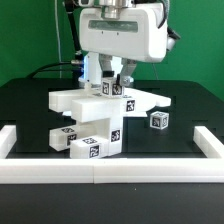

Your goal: Assemble chair

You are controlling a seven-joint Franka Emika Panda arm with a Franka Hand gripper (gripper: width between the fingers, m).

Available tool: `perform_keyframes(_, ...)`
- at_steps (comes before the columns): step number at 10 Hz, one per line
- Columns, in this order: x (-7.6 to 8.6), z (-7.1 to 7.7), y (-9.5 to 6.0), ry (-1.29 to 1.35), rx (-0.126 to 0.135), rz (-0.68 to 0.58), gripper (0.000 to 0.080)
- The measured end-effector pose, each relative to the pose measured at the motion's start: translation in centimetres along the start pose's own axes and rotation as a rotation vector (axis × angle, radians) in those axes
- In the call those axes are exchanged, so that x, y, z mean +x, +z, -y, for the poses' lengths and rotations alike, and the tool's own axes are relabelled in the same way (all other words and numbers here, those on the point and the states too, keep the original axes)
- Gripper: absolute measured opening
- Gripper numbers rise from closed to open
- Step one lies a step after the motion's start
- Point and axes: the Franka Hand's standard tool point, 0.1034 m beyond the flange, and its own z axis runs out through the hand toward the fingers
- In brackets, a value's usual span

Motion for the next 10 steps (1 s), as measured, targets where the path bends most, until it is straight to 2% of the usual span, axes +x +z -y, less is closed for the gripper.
perform_keyframes(1, -0.09, -0.02, 0.05, -0.04, -0.001, 0.0, 0.0509)
perform_keyframes(2, -0.48, -0.08, 0.21, -0.076, -0.004, 0.001, 0.0606)
perform_keyframes(3, -0.77, -0.1, 0.39, -0.143, 0.0, -0.007, 0.0636)
perform_keyframes(4, -0.83, -0.37, 0.44, -0.286, 0.002, -0.009, 0.0636)
perform_keyframes(10, -0.58, -0.73, 0.42, -0.714, 0.0, -0.007, 0.0649)
